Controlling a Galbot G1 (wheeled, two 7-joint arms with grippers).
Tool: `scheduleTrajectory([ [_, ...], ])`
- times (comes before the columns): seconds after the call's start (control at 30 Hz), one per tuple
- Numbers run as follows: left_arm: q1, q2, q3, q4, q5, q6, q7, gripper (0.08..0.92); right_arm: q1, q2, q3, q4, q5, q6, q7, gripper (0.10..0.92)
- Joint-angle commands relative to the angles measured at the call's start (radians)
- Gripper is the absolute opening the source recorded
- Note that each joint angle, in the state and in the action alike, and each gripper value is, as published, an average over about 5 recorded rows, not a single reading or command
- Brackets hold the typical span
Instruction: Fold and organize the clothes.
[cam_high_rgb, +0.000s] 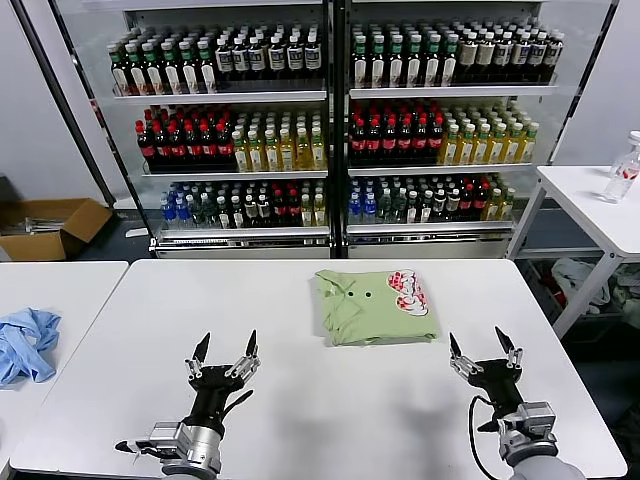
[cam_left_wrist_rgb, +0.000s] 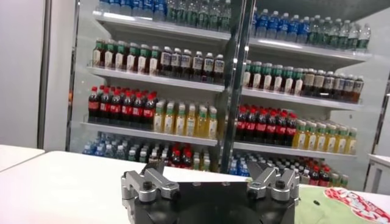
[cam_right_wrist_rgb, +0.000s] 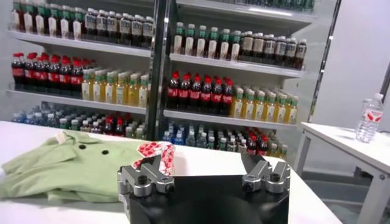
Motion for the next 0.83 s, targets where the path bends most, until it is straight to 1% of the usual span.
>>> scheduleTrajectory([
  [0.03,0.014,-0.004,0.000,-0.007,0.018,0.000,0.001,0.823,-0.076,-0.002,0.042,0.073,0.020,0.011,0.009,0.823],
  [0.43,0.013,-0.012,0.000,-0.001,0.024,0.001,0.001,0.823,-0.086,-0.014,0.058,0.085,0.039,0.008,0.018,0.823],
  [0.83,0.013,-0.011,-0.002,0.002,0.024,0.002,0.000,0.823,-0.094,-0.018,0.068,0.090,0.022,-0.001,0.029,0.823],
])
